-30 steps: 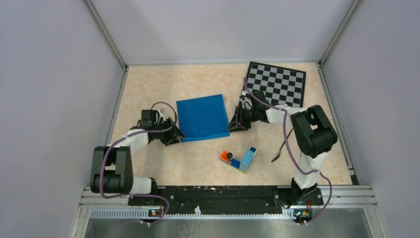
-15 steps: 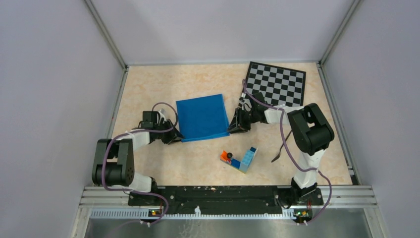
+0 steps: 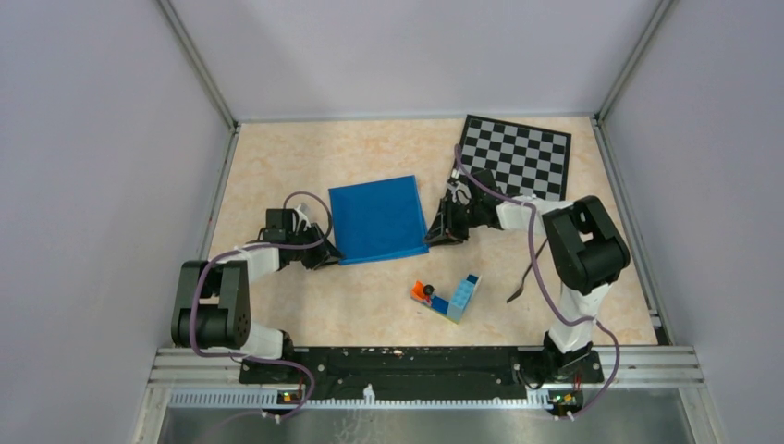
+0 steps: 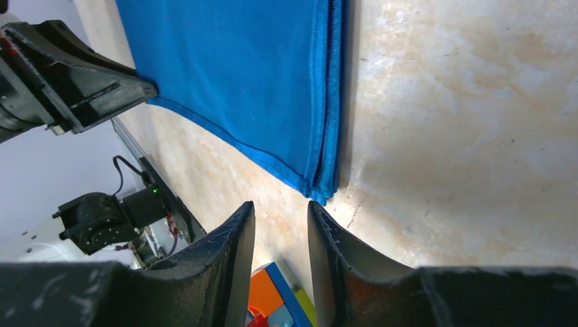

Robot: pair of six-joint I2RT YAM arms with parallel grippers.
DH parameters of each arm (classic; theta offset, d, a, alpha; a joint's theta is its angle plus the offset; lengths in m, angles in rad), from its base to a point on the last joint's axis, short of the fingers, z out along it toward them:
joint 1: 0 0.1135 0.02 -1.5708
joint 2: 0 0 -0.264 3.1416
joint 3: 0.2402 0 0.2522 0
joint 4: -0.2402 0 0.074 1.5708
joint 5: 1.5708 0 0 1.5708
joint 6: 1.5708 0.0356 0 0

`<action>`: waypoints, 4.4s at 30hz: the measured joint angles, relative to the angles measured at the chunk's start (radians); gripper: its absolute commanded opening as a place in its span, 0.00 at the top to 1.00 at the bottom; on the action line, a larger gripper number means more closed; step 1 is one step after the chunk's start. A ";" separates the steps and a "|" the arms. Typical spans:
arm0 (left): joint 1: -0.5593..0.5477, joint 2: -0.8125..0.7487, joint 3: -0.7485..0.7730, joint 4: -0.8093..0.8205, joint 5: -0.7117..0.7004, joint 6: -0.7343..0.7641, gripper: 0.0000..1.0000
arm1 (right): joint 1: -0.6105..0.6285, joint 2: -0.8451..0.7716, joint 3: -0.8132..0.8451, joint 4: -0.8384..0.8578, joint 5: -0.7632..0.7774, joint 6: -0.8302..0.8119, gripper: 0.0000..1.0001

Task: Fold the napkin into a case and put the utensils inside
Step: Smooth out the square-folded napkin at the center of the board, then pick up the top corner of the square-folded napkin from the center of the board, then fold the top corner of the square-folded napkin at the center of the board.

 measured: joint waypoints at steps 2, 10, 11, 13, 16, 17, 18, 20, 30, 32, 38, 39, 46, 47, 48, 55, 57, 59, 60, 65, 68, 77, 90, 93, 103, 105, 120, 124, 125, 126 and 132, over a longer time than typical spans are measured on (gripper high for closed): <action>0.000 -0.001 -0.001 0.001 0.000 0.000 0.71 | 0.000 -0.017 0.000 -0.003 0.000 0.000 0.66; 0.000 -0.006 -0.006 0.005 -0.001 0.000 0.72 | 0.000 -0.020 0.000 0.021 -0.006 0.009 0.71; 0.000 -0.006 -0.006 0.006 -0.001 0.000 0.72 | 0.000 -0.018 0.000 0.027 -0.008 0.012 0.72; 0.000 -0.006 -0.008 0.008 -0.002 0.000 0.72 | 0.000 -0.009 0.000 0.043 -0.016 0.019 0.73; 0.000 -0.006 -0.009 0.010 -0.002 0.000 0.72 | 0.000 0.010 -0.004 0.064 -0.024 0.027 0.72; 0.000 -0.006 -0.010 0.010 -0.002 0.000 0.73 | 0.000 0.016 -0.007 0.065 -0.026 0.028 0.70; 0.000 -0.006 -0.010 0.011 -0.002 -0.001 0.73 | 0.000 0.021 -0.009 0.065 -0.026 0.029 0.70; 0.000 -0.006 -0.010 0.011 -0.002 -0.001 0.73 | 0.000 0.028 -0.015 0.065 -0.026 0.029 0.70; -0.007 -0.008 -0.011 0.011 -0.005 -0.003 0.74 | 0.000 0.029 -0.027 0.087 -0.031 0.040 0.69; -0.009 -0.009 -0.012 0.012 -0.006 -0.004 0.74 | 0.000 0.029 -0.028 0.095 -0.032 0.046 0.70; -0.018 -0.010 -0.016 0.018 -0.006 -0.008 0.74 | 0.000 0.029 -0.033 0.139 -0.053 0.081 0.73; -0.019 -0.010 -0.016 0.018 -0.007 -0.008 0.74 | 0.000 0.029 -0.033 0.146 -0.054 0.088 0.74; -0.021 -0.013 -0.018 0.019 -0.008 -0.008 0.74 | 0.000 0.029 -0.033 0.162 -0.055 0.104 0.85; -0.021 -0.013 -0.018 0.019 -0.009 -0.008 0.74 | 0.000 0.029 -0.033 0.161 -0.052 0.103 0.87; -0.021 -0.013 -0.018 0.018 -0.009 -0.008 0.74 | 0.000 0.029 -0.033 0.159 -0.048 0.102 0.87; -0.027 -0.027 -0.021 0.008 -0.019 -0.007 0.74 | 0.000 0.030 -0.033 0.138 -0.025 0.087 0.79; -0.027 -0.031 -0.023 0.005 -0.020 -0.007 0.74 | 0.000 0.032 -0.033 0.138 -0.023 0.087 0.78; -0.027 -0.032 -0.024 0.003 -0.020 -0.007 0.74 | 0.000 0.039 -0.032 0.138 -0.022 0.087 0.76; -0.027 -0.033 -0.024 0.003 -0.020 -0.007 0.74 | 0.000 0.044 -0.032 0.138 -0.022 0.087 0.76; -0.027 -0.033 -0.024 0.002 -0.020 -0.007 0.73 | 0.001 0.056 -0.032 0.138 -0.023 0.087 0.84; -0.028 -0.033 -0.024 0.002 -0.019 -0.007 0.66 | 0.001 0.056 -0.032 0.137 -0.022 0.086 0.98; -0.026 -0.134 -0.024 -0.098 -0.061 -0.003 0.48 | 0.001 0.056 -0.031 0.123 -0.019 0.077 1.00; -0.017 -0.062 -0.024 -0.059 -0.032 -0.038 0.73 | 0.005 0.056 -0.016 0.115 -0.020 0.068 1.00; -0.017 -0.045 -0.027 -0.035 -0.027 -0.042 0.78 | 0.012 0.056 -0.002 0.116 -0.021 0.058 1.00; -0.014 -0.029 -0.036 -0.004 -0.017 -0.034 0.87 | 0.113 0.115 0.210 0.204 -0.027 0.094 1.00; -0.014 -0.023 -0.031 -0.006 -0.013 -0.030 0.87 | 0.142 0.181 0.300 0.271 -0.030 0.128 1.00; -0.013 -0.009 -0.023 -0.009 -0.003 -0.022 0.88 | 0.244 0.642 0.732 0.469 -0.013 0.309 1.00; -0.013 -0.008 -0.023 -0.007 0.000 -0.022 0.89 | 0.244 0.698 0.810 0.496 -0.005 0.329 1.00; -0.013 -0.008 -0.024 -0.006 0.000 -0.022 0.89 | 0.244 0.716 0.835 0.509 -0.003 0.335 1.00; -0.013 -0.008 -0.024 -0.006 0.000 -0.022 0.89 | 0.244 0.732 0.856 0.515 -0.002 0.341 1.00; -0.013 -0.008 -0.025 -0.003 0.000 -0.022 0.89 | 0.244 0.832 1.007 0.518 -0.003 0.360 1.00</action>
